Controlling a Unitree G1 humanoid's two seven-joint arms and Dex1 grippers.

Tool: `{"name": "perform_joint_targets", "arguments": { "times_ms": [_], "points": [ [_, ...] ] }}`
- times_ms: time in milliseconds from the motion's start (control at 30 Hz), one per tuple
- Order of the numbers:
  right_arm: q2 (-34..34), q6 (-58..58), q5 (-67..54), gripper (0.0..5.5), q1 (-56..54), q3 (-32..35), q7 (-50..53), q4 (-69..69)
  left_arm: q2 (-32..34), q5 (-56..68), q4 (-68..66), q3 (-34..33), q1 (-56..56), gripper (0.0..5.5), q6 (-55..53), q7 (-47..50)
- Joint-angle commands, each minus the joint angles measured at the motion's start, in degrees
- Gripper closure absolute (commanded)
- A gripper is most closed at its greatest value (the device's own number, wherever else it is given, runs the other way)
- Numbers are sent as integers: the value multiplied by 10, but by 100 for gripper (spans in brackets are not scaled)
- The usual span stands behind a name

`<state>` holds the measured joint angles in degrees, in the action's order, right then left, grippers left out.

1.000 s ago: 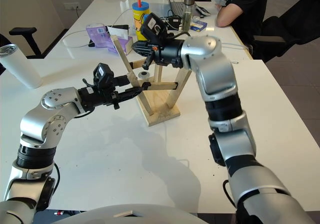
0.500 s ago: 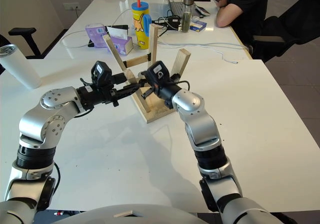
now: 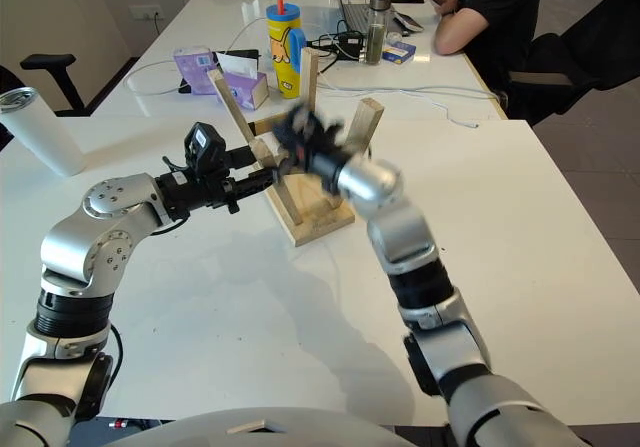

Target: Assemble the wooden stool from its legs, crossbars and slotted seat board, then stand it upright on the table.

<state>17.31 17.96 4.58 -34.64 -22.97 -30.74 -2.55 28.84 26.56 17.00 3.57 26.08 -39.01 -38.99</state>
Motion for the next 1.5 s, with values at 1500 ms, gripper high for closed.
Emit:
{"name": "perform_joint_targets", "arguments": {
  "times_ms": [1500],
  "points": [
    [75, -129, 142, 550, 54, -29, 48, 90, -63, 188, 20, -216, 87, 247, -21, 171]
  ]
}}
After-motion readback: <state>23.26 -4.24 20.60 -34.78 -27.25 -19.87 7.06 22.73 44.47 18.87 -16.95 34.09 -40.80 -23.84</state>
